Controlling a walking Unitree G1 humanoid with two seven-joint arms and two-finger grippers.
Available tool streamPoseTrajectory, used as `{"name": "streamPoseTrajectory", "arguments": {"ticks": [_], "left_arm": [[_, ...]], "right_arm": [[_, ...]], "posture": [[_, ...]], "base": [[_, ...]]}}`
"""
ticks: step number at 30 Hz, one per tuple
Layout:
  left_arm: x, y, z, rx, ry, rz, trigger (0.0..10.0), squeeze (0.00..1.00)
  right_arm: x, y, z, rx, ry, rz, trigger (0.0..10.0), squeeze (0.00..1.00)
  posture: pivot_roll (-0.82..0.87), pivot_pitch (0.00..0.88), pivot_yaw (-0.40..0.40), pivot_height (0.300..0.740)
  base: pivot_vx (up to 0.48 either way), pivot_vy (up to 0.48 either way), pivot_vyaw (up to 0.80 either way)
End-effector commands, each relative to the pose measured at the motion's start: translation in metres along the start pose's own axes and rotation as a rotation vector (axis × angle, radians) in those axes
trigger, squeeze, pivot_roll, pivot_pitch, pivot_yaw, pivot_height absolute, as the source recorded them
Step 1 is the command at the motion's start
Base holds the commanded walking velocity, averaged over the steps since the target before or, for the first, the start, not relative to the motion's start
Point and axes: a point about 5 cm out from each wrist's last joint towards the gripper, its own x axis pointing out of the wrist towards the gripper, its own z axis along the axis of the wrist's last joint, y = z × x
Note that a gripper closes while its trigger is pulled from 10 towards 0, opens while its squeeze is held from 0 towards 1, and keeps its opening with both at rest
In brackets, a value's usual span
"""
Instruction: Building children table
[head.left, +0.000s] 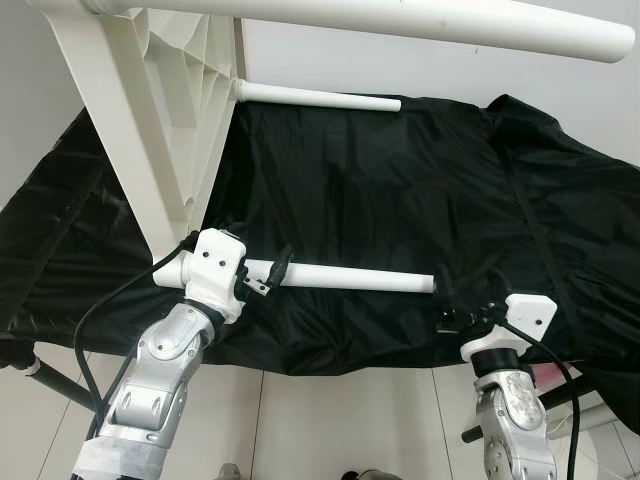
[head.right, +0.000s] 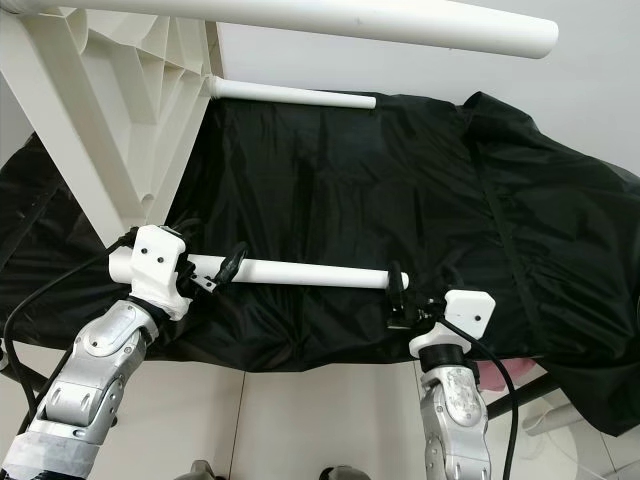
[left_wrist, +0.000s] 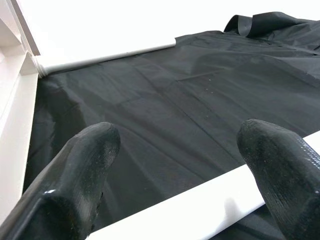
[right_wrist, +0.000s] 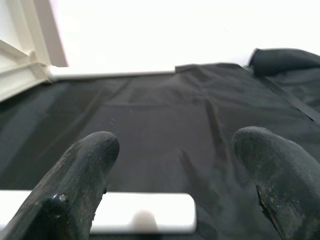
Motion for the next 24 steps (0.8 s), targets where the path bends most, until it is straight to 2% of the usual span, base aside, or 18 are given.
{"name": "streamPoseTrajectory", "arguments": {"ticks": [1, 4, 6, 7, 9, 13, 17, 20, 24], "left_arm": [[0.000, -0.001, -0.002, 0.012, 0.007, -0.039, 10.0, 0.00], [0.002, 0.001, -0.001, -0.006, 0.004, -0.021, 10.0, 0.00], [0.006, 0.002, -0.003, -0.029, 0.018, 0.010, 10.0, 0.00], [0.006, 0.002, -0.003, -0.029, 0.018, 0.010, 10.0, 0.00], [0.009, 0.007, -0.007, -0.040, 0.031, 0.096, 10.0, 0.00], [0.009, 0.007, -0.008, -0.083, 0.029, 0.115, 10.0, 0.00], [0.003, 0.006, -0.008, -0.119, 0.009, 0.092, 10.0, 0.00], [0.003, 0.008, -0.007, -0.117, 0.005, 0.097, 10.0, 0.00], [0.003, 0.007, -0.007, -0.121, 0.004, 0.099, 10.0, 0.00]], "right_arm": [[0.001, 0.003, -0.001, -0.001, 0.011, 0.011, 10.0, 0.00], [0.005, 0.007, -0.002, 0.022, 0.012, 0.013, 10.0, 0.00], [0.012, 0.016, -0.005, 0.048, 0.027, 0.030, 10.0, 0.00], [0.012, 0.016, -0.005, 0.048, 0.027, 0.030, 10.0, 0.00], [0.014, 0.020, -0.010, 0.061, 0.049, 0.019, 10.0, 0.00], [0.013, 0.023, -0.012, 0.097, 0.065, 0.013, 10.0, 0.00], [0.009, 0.028, -0.009, 0.093, 0.069, 0.024, 10.0, 0.00], [0.008, 0.027, -0.005, 0.034, 0.056, 0.033, 10.0, 0.00], [0.006, 0.026, -0.007, 0.036, 0.060, 0.043, 10.0, 0.00]], "posture": [[0.00, 0.044, -0.034, 0.740], [-0.01, 0.042, -0.036, 0.740], [-0.01, 0.050, -0.034, 0.740], [-0.01, 0.050, -0.034, 0.740], [-0.02, 0.052, -0.033, 0.740], [-0.02, 0.060, -0.031, 0.740], [-0.05, 0.085, -0.020, 0.740], [-0.05, 0.098, -0.020, 0.740], [-0.04, 0.101, -0.016, 0.740]], "base": [[0.000, 0.000, 0.00], [0.000, 0.000, 0.00], [0.000, 0.000, 0.00], [0.000, 0.000, 0.00], [0.000, 0.000, 0.00], [0.000, 0.000, 0.00], [0.000, 0.000, 0.00], [0.000, 0.000, 0.00], [0.000, 0.000, 0.00]]}}
